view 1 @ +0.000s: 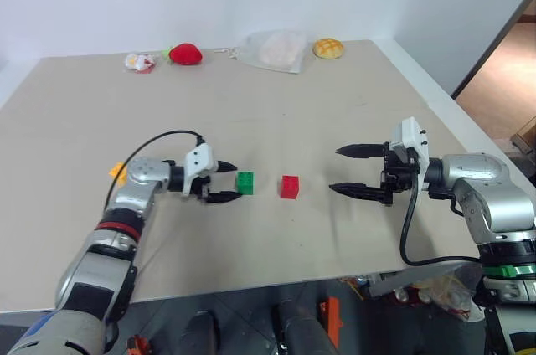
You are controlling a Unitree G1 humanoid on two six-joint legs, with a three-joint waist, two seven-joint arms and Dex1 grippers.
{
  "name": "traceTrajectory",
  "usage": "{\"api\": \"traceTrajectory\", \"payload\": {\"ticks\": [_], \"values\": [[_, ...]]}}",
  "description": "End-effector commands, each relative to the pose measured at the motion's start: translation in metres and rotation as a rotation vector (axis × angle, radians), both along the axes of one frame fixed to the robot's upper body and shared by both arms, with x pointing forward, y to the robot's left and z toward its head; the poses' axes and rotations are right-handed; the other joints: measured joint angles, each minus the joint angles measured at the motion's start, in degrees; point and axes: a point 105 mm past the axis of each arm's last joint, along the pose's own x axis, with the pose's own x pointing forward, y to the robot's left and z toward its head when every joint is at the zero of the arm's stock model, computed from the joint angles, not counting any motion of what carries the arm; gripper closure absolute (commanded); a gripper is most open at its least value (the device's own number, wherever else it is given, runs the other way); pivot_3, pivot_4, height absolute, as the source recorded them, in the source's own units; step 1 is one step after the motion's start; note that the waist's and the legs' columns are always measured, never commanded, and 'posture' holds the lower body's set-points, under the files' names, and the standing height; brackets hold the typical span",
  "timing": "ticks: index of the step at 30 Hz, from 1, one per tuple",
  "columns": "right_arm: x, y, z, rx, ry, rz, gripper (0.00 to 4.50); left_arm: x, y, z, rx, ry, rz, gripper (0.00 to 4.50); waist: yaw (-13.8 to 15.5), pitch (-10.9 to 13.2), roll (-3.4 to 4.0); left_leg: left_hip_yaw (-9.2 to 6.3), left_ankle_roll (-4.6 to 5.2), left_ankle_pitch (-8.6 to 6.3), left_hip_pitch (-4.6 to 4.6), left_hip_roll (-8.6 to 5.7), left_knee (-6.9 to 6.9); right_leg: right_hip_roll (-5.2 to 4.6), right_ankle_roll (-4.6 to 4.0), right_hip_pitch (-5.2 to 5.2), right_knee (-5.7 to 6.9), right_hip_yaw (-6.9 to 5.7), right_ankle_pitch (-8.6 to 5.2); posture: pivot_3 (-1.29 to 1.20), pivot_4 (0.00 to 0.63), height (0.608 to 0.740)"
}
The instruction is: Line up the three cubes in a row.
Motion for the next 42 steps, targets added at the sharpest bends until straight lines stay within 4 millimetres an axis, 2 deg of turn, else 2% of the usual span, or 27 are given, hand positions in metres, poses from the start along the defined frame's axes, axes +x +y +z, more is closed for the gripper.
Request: {"api": "traceTrajectory", "payload": {"ticks": [1,4,9,11,16,21,25,27,29,32,37,42], "values": [[0.002,0.005,0.013,0.003,-0.050,0.034,0.00,-0.005,0.017,0.008,-0.002,-0.004,0.023,0.72,0.04,0.00,0.00,0.00,0.02,-0.03,-0.01,0.00,0.00,0.00,-0.01,-0.01,0.00,0.00,-0.03,0.00,0.150,0.740],[0.004,0.010,0.013,0.002,-0.051,0.055,0.00,-0.016,0.025,0.017,-0.037,0.018,0.037,0.72,0.22,0.00,0.00,0.02,0.07,-0.14,-0.09,0.00,-0.01,0.00,0.06,-0.05,0.00,0.03,-0.15,0.00,0.150,0.740],[0.008,0.017,0.014,-0.003,-0.055,0.080,0.00,-0.038,0.025,0.039,-0.119,0.023,0.065,0.72,0.43,0.02,-0.03,0.07,0.06,-0.26,-0.17,0.02,0.00,-0.01,0.16,-0.16,0.00,0.08,-0.20,0.00,0.150,0.740],[0.009,0.021,0.015,-0.001,-0.060,0.094,0.00,-0.045,0.031,0.054,-0.199,0.014,0.140,0.72,0.47,0.02,-0.04,0.06,0.05,-0.26,-0.17,0.02,0.00,-0.01,0.14,-0.17,0.00,0.07,-0.22,0.00,0.150,0.740],[0.007,0.027,0.017,0.006,-0.069,0.122,0.00,-0.063,0.041,0.077,-0.354,0.001,0.296,0.72,0.46,0.04,-0.06,0.07,0.05,-0.27,-0.12,0.03,0.01,-0.02,0.04,-0.14,0.00,0.08,-0.28,0.00,0.150,0.740],[0.008,0.054,0.033,0.085,-0.118,0.168,0.00,-0.081,0.072,0.094,-0.548,-0.093,0.585,0.72,0.16,0.06,-0.10,0.17,0.02,-0.29,-0.05,0.08,0.01,0.00,0.03,-0.16,0.01,0.15,-0.26,0.00,0.150,0.740],[0.006,0.067,0.033,0.095,-0.118,0.213,0.00,-0.086,0.095,0.090,-0.567,-0.132,0.739,0.72,0.39,0.06,-0.11,0.11,0.02,-0.28,-0.04,0.10,0.07,0.08,0.01,-0.13,0.03,0.14,-0.24,0.00,0.150,0.740],[0.006,0.076,0.031,0.098,-0.113,0.246,0.00,-0.087,0.119,0.083,-0.569,-0.168,0.869,0.72,0.42,0.05,-0.13,0.13,0.01,-0.29,-0.05,0.08,0.10,0.07,0.01,-0.10,0.02,0.17,-0.24,0.00,0.150,0.740],[0.005,0.081,0.030,0.099,-0.110,0.269,0.00,-0.090,0.134,0.077,-0.581,-0.180,0.949,0.72,0.44,0.06,-0.16,0.18,0.00,-0.29,-0.06,0.08,0.10,0.06,0.01,-0.10,0.01,0.23,-0.24,0.00,0.150,0.740],[0.002,0.086,0.030,0.101,-0.105,0.296,0.00,-0.093,0.143,0.070,-0.568,-0.185,0.990,0.72,0.53,0.06,-0.16,0.17,-0.02,-0.31,-0.09,0.08,0.09,0.06,0.01,-0.15,0.00,0.22,-0.24,0.00,0.150,0.740],[-0.017,0.101,0.032,0.118,-0.101,0.392,0.00,-0.097,0.162,0.053,-0.527,-0.174,1.057,0.72,0.51,0.06,-0.16,0.21,-0.10,-0.36,-0.10,0.08,0.09,0.06,0.01,-0.20,-0.01,0.27,-0.25,0.00,0.150,0.740],[-0.024,0.105,0.031,0.127,-0.095,0.411,0.00,-0.094,0.170,0.045,-0.499,-0.168,1.064,0.72,0.51,0.04,-0.19,0.21,-0.11,-0.36,-0.12,0.13,0.08,0.12,-0.01,-0.27,-0.01,0.26,-0.25,0.00,0.150,0.740]]}}
